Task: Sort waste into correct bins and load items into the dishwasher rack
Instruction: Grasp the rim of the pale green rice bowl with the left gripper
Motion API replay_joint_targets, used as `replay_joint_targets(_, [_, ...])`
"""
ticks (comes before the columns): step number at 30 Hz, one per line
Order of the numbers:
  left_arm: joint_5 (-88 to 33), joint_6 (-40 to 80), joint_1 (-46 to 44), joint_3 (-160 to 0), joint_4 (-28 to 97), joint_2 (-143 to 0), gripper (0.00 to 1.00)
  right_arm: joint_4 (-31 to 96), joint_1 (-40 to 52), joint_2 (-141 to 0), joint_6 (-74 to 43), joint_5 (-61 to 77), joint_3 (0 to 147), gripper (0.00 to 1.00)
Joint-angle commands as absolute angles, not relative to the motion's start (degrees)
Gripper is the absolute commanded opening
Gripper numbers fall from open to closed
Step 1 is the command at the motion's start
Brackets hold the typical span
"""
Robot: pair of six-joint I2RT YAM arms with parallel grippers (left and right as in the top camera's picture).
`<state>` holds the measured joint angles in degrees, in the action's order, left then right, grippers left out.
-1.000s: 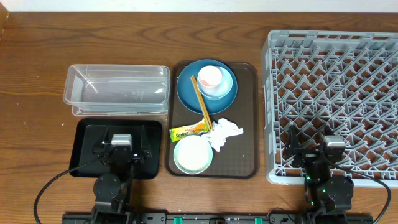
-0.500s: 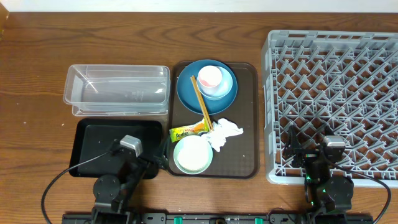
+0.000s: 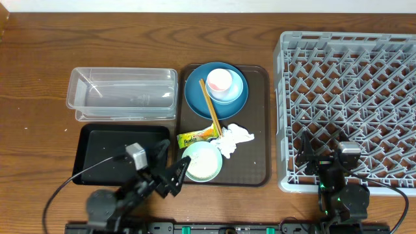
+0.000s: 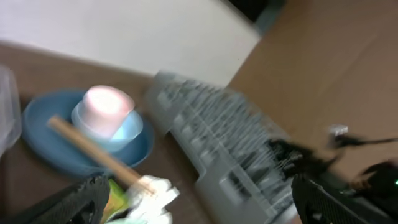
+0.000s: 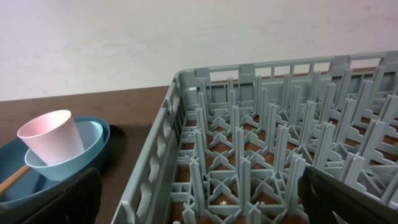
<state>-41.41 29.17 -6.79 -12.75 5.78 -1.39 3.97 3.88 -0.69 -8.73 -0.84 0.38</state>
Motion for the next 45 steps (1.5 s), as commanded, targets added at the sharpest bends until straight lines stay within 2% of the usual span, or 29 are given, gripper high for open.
replay_joint_targets(1, [-43.7, 30.7, -6.7, -22.5, 9.5, -4.5, 0.96, 4.1, 4.5, -0.4, -8.9, -1.1, 0.3, 0.99])
replay_joint_targets(10, [-49.7, 29.2, -6.9, -45.5, 32.9, -30.7, 0.96, 4.1, 4.5, -0.4, -8.9, -1.1, 0.3, 0.99])
replay_joint_targets(14, [-50.3, 29.2, -10.3, -50.0, 42.3, -43.0, 0.96, 4.1, 4.5, -0.4, -8.9, -1.0, 0.3, 0.99])
replay_joint_targets(20, [-48.9, 29.4, -18.5, -50.0, 42.2, -55.0, 0.96, 4.1, 4.5, -0.4, -8.9, -1.0, 0.3, 0.99])
replay_joint_targets(26, [-50.9, 32.0, -19.7, -50.0, 38.4, -63.4, 0.98, 4.1, 4.5, -0.4, -8.9, -1.1, 0.3, 0.99])
replay_joint_targets(31, [-48.7, 32.0, -21.0, -50.0, 37.0, -65.2, 0.61, 4.1, 4.5, -0.4, -8.9, -1.0, 0.3, 0.99])
replay_joint_targets(35, [-37.3, 33.7, -25.8, -50.0, 39.2, -65.1, 0.10, 4.1, 4.5, -0.4, -8.9, -1.0, 0.3, 0.99])
replay_joint_targets(36, [-33.6, 35.0, -27.9, -50.0, 39.9, -65.1, 0.06, 4.1, 4.5, -0.4, -8.9, -1.1, 0.3, 0.99])
replay_joint_targets(45, [0.8, 46.9, -50.3, -49.9, 40.2, -66.5, 0.06, 4.1, 4.5, -0.4, -8.9, -1.1, 0.3, 0.99])
